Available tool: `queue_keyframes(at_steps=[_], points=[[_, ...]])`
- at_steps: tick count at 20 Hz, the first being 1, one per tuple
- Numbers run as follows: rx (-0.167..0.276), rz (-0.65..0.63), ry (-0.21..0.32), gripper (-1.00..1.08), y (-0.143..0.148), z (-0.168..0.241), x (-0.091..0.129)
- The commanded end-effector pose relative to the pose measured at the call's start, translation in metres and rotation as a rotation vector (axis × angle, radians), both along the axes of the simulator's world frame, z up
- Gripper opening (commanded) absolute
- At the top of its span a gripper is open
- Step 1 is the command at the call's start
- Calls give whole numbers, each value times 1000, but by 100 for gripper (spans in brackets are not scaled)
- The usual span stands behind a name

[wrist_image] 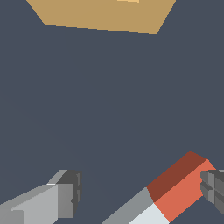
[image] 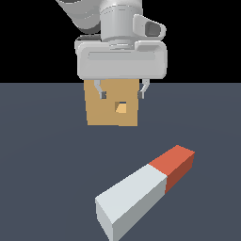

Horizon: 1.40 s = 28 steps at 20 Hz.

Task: Insert the peg into the horizontal hole in a box.

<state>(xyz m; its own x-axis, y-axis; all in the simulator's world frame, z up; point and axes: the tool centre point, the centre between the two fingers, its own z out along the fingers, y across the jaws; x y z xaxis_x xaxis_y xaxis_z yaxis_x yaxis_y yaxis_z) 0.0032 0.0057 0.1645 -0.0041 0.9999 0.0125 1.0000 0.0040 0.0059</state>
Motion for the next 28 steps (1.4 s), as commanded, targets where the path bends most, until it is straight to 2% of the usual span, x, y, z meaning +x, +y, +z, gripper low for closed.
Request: queue_keyframes(at_steps=[1, 7, 13, 22, 28], points=[[0, 0, 0, 100, 0, 0, 0], [-1, -34, 0, 100, -5, -4, 4], [-3, -139, 1, 100, -21, -15, 14], [-7, -444, 5, 100, -72, -47, 32], [-9, -669, 7, 100, -113, -70, 35]])
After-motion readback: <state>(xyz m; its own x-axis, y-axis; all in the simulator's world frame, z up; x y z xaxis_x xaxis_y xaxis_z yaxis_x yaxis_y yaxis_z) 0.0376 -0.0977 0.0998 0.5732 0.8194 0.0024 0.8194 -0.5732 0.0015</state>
